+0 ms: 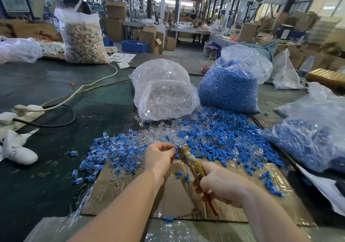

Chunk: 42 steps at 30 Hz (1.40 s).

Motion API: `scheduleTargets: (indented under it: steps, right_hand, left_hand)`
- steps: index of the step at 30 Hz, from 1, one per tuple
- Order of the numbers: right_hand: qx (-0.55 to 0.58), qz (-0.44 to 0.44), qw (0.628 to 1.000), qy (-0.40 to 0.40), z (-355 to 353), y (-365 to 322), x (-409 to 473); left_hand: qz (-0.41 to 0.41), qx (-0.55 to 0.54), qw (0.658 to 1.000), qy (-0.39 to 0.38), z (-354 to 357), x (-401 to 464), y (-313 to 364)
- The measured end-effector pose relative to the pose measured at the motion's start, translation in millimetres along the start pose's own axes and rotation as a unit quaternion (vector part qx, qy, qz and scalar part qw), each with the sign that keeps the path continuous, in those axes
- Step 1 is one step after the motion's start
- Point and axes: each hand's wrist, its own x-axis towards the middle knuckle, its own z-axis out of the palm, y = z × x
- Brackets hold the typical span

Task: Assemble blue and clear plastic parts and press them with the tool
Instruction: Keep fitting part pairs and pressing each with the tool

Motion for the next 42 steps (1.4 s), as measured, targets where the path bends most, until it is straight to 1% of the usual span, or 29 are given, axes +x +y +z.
scheduleTargets:
  steps: [6,12,21,25,30,34,35,36,38,39,41,42]
  right_hand:
    - [-0.007,-0.013,1.0,-0.001,-2,0,-4]
    - [-0.001,-0.021,1.0,-0.01,-5,-1,-7]
    - [-0.039,-0.036,0.999,0.001,0,-5,-11]
    - [-0.044,-0.042,0.998,0.03,5,-5,-10]
    - [-0.082,-0.055,0.992,0.073,10,-7,-9]
    - [-0.106,-0.046,0.99,0.08,11,-7,-9]
    - [-0.085,-0.048,0.993,0.072,12,-6,-9]
    - [-0.04,-0.048,0.996,0.059,11,-5,-9]
    - [0.088,-0.027,0.995,0.031,9,1,-7]
    - [0.132,-0.019,0.99,0.039,8,4,-6]
    - [0.143,-0.029,0.984,0.103,8,11,-1]
    - [0.119,-0.041,0.979,0.16,7,14,3]
  left_hand:
    - [0.005,0.023,1.0,0.002,1,-3,3]
    - [-0.033,-0.021,0.999,0.0,1,-2,6]
    - [-0.041,-0.005,0.999,0.002,1,-4,6]
    - [-0.044,-0.019,0.999,0.007,3,-4,7]
    - [-0.047,-0.03,0.998,0.007,5,-5,7]
    - [-0.049,-0.024,0.998,0.011,6,-7,4]
    - [-0.05,-0.025,0.998,0.01,5,-7,4]
    - [-0.051,-0.029,0.998,0.011,5,-7,3]
    - [-0.047,-0.033,0.998,0.022,2,-5,2]
    - [-0.039,-0.028,0.998,0.035,-1,-3,2]
    - [0.003,0.031,0.997,0.077,-11,4,-1]
    - [0.034,0.087,0.99,0.102,-18,7,-3]
